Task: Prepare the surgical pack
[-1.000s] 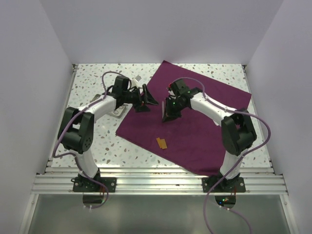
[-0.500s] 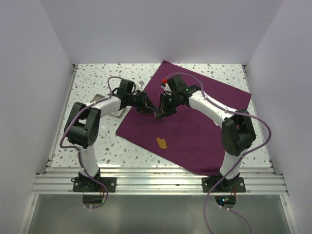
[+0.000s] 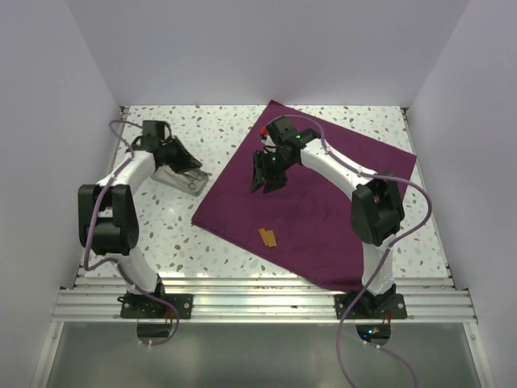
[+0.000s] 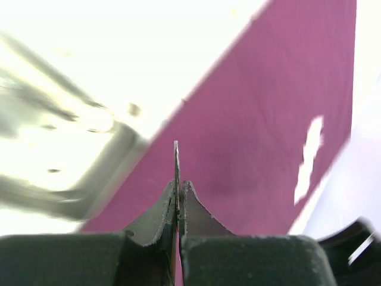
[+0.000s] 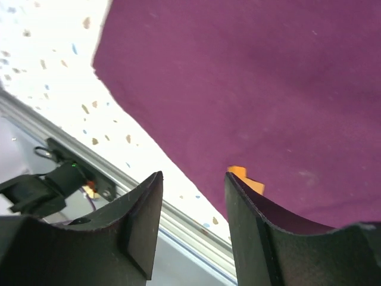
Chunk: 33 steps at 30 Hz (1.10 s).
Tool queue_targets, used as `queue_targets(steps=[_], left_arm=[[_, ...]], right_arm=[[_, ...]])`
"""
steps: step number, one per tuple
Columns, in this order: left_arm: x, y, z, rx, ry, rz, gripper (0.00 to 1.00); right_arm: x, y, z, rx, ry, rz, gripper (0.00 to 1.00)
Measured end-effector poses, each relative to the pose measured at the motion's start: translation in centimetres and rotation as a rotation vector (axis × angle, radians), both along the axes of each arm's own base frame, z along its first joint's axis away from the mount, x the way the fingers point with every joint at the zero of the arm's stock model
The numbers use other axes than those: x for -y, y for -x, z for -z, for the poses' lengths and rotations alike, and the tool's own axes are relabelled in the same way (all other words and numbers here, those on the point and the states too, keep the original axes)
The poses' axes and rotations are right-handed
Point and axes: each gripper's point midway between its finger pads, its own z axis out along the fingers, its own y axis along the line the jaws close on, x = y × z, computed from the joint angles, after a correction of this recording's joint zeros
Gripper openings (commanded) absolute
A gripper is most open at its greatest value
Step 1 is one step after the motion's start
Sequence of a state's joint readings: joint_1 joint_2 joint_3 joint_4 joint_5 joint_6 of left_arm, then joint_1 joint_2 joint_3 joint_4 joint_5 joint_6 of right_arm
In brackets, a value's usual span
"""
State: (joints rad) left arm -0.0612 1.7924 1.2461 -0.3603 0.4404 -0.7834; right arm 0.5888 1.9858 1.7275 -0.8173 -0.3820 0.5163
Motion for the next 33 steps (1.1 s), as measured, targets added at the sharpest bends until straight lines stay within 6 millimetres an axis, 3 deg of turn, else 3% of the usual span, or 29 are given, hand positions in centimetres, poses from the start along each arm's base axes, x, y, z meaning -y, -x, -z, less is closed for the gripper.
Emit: queue_targets(steps=[4, 7, 14, 17, 18, 23, 28, 33], left_arm=[[-7.4, -0.6, -1.1, 0.024, -0.090, -0.210, 0.00], [-9.9, -0.6, -0.5, 0.007, -0.127, -0.293, 0.00], [-10.6, -0.6, 1.8, -0.060, -0.130, -0.358, 0.16], [-11.2, -0.7, 2.4, -0.074, -0.130, -0.389, 0.32], [-11.4, -0.8, 2.5, -0.077, -0.130, -0.398, 0.42], [-12.3, -0.9, 2.8, -0.085, -0.125, -0.430, 0.57], [-12.1, 0.2, 3.0, -0.091, -0.130, -0.409, 0.56], [-9.6, 2.7, 1.1, -0.039, -0.153, -0.271, 0.53]], right_arm=[[1.0, 0.9, 1.5, -0.047, 0.060, 0.005, 0.50], [1.7, 1.7, 2.6, -0.080, 0.099, -0.002, 0.51], [2.6, 3.3, 3.9, -0.080, 0.210, -0.059, 0.52], [2.8, 3.6, 4.0, -0.077, 0.232, -0.073, 0.53], [2.9, 3.6, 4.1, -0.076, 0.236, -0.075, 0.53], [3.3, 3.9, 4.4, -0.081, 0.249, -0.094, 0.56], [4.2, 5.0, 5.8, -0.108, 0.275, -0.129, 0.55], [6.0, 8.5, 8.8, -0.230, 0.309, -0.169, 0.53]])
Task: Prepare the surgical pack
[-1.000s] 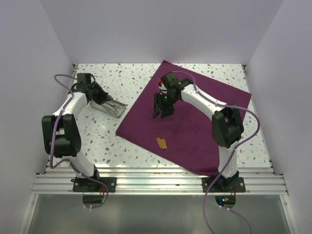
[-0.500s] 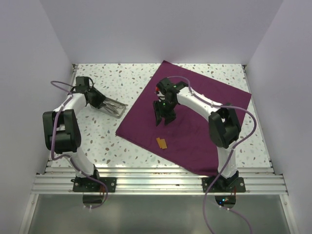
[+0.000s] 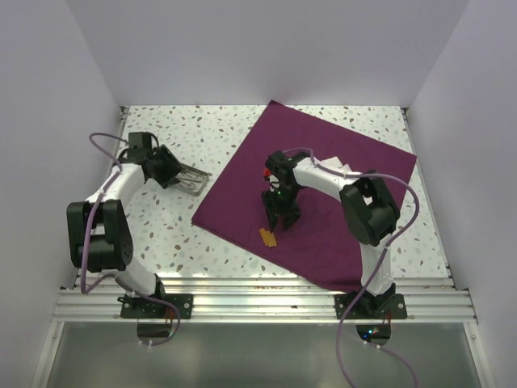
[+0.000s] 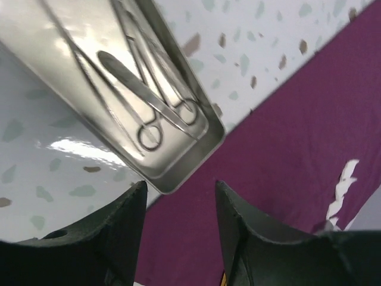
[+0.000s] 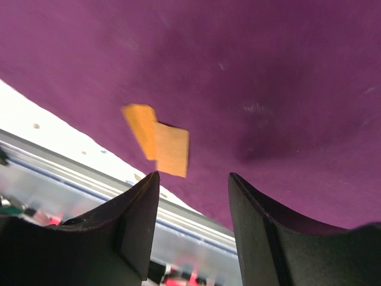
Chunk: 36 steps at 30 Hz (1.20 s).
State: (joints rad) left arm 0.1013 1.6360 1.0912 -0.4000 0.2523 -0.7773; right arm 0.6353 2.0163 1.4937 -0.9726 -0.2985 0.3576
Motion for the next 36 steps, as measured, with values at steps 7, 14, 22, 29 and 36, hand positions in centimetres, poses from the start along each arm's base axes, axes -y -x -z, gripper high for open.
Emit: queue_targets(steps=[7, 14, 22, 29, 36], left_arm=[[9.0, 5.6, -1.6, 0.068, 0.022, 0.328, 0.53], [9.8, 7.2, -0.8, 0.039, 0.045, 0.371, 0.53], [10.0, 7.3, -0.9, 0.044, 0.051, 0.392, 0.53], [10.1, 7.4, -1.1, 0.049, 0.053, 0.394, 0.53], [10.0, 7.9, -0.7, 0.037, 0.055, 0.396, 0.53]], right_arm=[[1.0, 3.3, 1.5, -0.079, 0.010, -0.020, 0.47], [-0.8, 3.8, 1.0, -0.046, -0.045, -0.042, 0.48], [-1.8, 3.9, 0.9, -0.003, -0.006, -0.043, 0.54], [-2.8, 2.1, 0.0, 0.110, 0.088, -0.023, 0.51], [-1.8, 2.2, 0.5, 0.130, 0.191, -0.001, 0.48]])
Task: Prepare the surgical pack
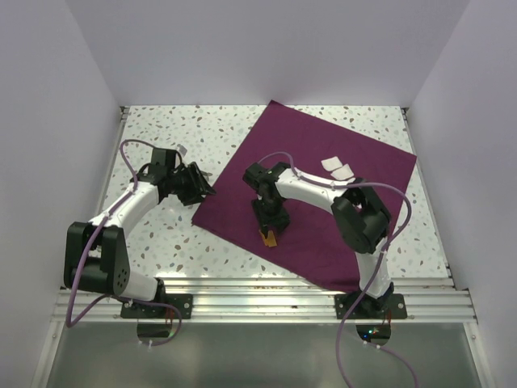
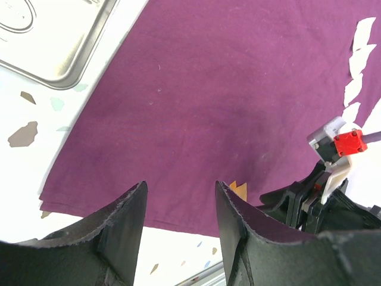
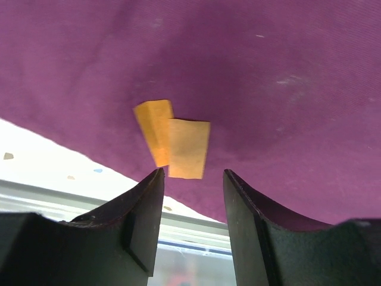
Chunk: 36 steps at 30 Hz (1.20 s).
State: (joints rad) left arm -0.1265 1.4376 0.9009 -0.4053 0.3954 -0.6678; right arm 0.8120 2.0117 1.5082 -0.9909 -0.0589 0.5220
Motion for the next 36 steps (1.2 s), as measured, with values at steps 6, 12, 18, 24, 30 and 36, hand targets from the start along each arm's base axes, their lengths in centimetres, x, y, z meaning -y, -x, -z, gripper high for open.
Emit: queue_targets(steps=[6, 12, 18, 24, 30, 36], left_arm=[[0.1, 0.0, -0.2, 0.006, 0.004, 0.007, 0.53], [0.2, 0.1, -0.3, 0.008, 0.011, 0.017, 0.54], [0.2, 0.4, -0.2, 0.008, 0.008, 0.025, 0.56], [0.2, 0.6, 0.0, 0.006, 0.004, 0.032, 0.56], [0.2, 0.6, 0.0, 0.009, 0.002, 0.036, 0.56], [0.2, 0.7, 0.0, 0.010, 0.003, 0.041, 0.56]], right_arm=[[0.4, 0.2, 0.2, 0.003, 0.033, 0.016, 0.49], [0.1, 0.7, 0.7, 0.003, 0.053, 0.011, 0.51], [0.0, 1.1, 1.3, -0.007, 0.068, 0.008, 0.52], [0.4, 1.6, 2.0, -0.024, 0.086, 0.016, 0.46], [0.7, 1.8, 2.3, -0.032, 0.096, 0.022, 0.38], [0.7, 1.8, 2.3, -0.032, 0.095, 0.023, 0.34]])
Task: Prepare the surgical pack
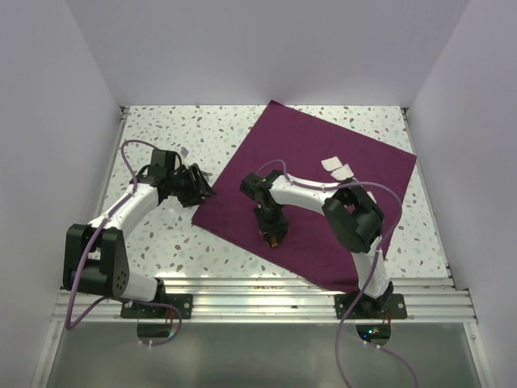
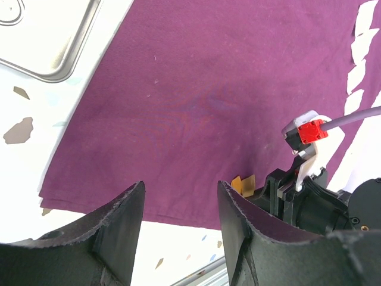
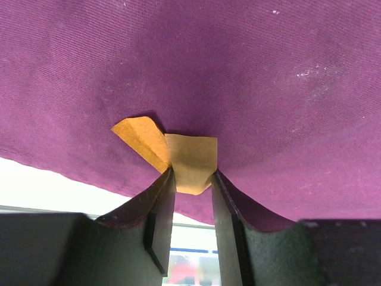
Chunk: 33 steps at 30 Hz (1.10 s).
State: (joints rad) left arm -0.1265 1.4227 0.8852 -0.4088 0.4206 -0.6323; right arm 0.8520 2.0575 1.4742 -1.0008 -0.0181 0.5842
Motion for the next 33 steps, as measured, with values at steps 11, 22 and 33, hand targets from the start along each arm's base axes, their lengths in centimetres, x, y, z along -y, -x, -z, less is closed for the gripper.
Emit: queue_targets(steps=[11, 22, 33], left_arm=[[0.7, 0.2, 0.0, -0.013, 0.035, 0.035, 0.59], [4.7, 0.4, -0.2, -0.056, 0.275, 0.178, 0.61], [9.7, 2.6, -1.8, -0.084, 0.468, 0.344, 0.58]], right_arm=[[-0.1, -0.2, -0.7, 0.010, -0.011, -0.029, 0.33], [-2.8, -1.4, -6.1, 0.097, -0.212, -0.163, 0.34], [-5.8, -1.9, -8.8, 0.138, -0.395, -0.257, 0.34]])
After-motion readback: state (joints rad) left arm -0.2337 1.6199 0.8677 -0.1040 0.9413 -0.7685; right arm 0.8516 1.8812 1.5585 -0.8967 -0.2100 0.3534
